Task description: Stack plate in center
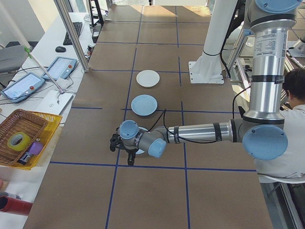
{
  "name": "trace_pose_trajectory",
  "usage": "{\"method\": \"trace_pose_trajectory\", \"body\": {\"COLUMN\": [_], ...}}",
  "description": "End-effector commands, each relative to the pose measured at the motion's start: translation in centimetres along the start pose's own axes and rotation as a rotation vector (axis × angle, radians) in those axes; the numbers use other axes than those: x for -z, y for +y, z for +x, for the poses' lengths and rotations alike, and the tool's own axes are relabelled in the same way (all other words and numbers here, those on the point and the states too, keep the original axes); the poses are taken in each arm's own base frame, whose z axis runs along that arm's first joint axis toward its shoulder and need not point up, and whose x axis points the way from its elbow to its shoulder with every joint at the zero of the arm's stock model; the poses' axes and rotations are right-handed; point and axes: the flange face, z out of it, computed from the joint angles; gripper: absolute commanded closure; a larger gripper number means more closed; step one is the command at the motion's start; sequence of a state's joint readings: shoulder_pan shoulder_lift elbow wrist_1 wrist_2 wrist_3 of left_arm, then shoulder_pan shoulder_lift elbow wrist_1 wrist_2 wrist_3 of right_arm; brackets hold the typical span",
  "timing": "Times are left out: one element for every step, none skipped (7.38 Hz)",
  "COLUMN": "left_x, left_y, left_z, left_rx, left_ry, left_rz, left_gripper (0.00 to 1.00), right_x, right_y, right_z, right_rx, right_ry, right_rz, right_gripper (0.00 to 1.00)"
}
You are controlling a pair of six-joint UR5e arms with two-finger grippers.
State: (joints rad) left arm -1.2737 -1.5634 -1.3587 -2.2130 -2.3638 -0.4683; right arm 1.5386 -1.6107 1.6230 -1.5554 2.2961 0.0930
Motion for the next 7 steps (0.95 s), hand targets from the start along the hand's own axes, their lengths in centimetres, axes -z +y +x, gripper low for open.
{"method": "trace_pose_trajectory", "body": {"left_x": [-5.00,-5.47,-5.52,-5.53,-5.55,-5.60,-5.59], "left_y": [0.16,0.18,0.22,0.24,0.20,0.30,0.30], "left_z": [1.11,1.35,1.44,1.45,1.49,1.24,1.38], "left_rx": [0.058,0.060,0.061,0.063,0.063,0.067,0.062], "left_ry": [0.043,0.054,0.057,0.059,0.061,0.059,0.061], "left_rz": [0.001,0.010,0.007,0.005,0.003,0.001,0.003], "left_gripper": [0.00,0.00,0.11,0.43,0.99,1.00,1.00], "right_x": [0.00,0.00,0.00,0.00,0.00,0.00,0.00], "right_y": [0.00,0.00,0.00,0.00,0.00,0.00,0.00], "right_z": [0.00,0.00,0.01,0.01,0.00,0.01,0.01], "right_rx": [-0.001,-0.001,-0.001,-0.001,-0.001,-0.001,0.001], "right_ry": [0.000,0.000,0.001,0.001,0.000,0.001,0.001], "right_rz": [0.000,0.000,0.000,0.000,0.000,0.000,0.000], "right_gripper": [0.00,0.00,0.00,0.00,0.00,0.00,0.00]}}
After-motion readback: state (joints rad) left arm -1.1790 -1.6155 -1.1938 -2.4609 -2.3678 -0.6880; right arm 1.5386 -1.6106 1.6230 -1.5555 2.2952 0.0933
